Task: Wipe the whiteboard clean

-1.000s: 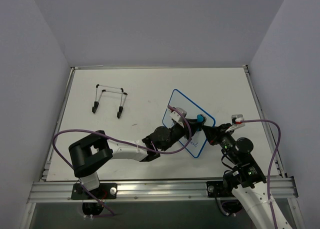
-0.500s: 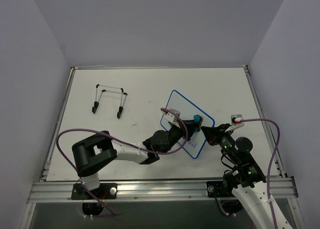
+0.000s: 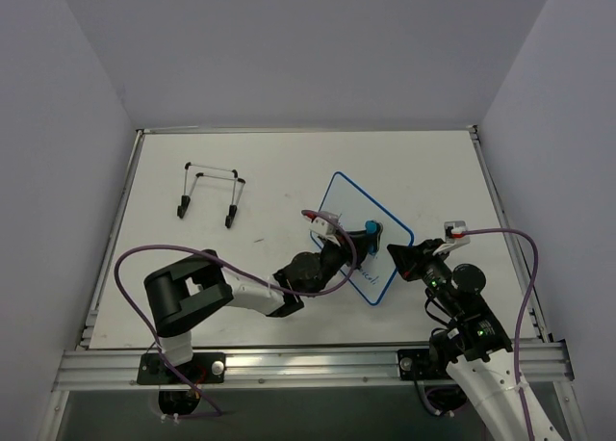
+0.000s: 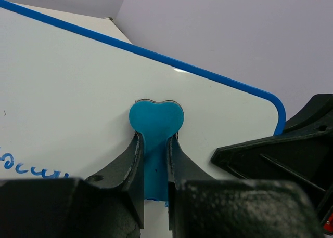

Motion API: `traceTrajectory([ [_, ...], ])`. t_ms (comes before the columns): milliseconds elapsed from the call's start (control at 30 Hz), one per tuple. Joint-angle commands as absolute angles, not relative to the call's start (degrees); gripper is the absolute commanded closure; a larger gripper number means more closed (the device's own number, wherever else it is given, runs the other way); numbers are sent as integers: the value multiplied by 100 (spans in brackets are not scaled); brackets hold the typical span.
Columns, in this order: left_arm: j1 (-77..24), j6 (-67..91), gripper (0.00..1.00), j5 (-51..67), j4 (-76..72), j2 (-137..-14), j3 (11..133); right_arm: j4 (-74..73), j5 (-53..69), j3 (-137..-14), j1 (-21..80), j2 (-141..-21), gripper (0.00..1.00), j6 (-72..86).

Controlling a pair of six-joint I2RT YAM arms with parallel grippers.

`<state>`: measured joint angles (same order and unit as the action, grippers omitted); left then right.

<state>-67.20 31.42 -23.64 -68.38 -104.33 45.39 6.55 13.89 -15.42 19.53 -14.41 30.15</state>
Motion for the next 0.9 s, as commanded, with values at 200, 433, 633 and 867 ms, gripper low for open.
traceTrajectory([
  [200,-7242,2980,98,-2303,-6679,-10960,4219,1978,2505,-2092,2136,-1257,100,3375],
  [433,-7348,3050,98,-2162,-6943,-11030,4113,1977,2496,-2083,2136,-1274,100,3392],
  [633,-7567,3006,98,-2057,-6969,-11048,4210,2127,2514,-2022,2136,-1310,100,3472],
  [867,-7725,2848,98,-1863,-7198,-11118,4245,2153,2540,-1995,2136,-1310,100,3507],
])
